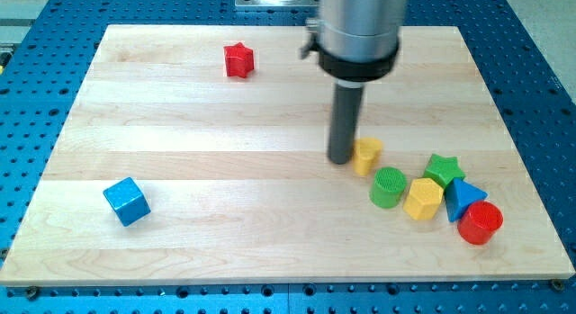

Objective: Slide the yellow heart into the green star

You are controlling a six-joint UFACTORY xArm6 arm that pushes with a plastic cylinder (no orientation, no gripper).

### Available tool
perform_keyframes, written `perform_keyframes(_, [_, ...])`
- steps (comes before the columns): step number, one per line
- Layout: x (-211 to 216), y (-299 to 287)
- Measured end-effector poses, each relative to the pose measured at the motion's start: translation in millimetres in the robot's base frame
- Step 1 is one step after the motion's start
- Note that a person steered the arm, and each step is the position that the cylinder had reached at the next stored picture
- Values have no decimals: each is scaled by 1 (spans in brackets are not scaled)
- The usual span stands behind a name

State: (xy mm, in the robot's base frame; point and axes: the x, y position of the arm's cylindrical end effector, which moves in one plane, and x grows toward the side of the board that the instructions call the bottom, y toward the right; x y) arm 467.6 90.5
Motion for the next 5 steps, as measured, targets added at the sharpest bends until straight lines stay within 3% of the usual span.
perform_keyframes(1, [0,50])
perform_keyframes(2, [-11,27])
perform_keyframes(3, [-44,-125])
perform_keyframes(4, [-38,-276])
perform_keyframes(5, [15,-361])
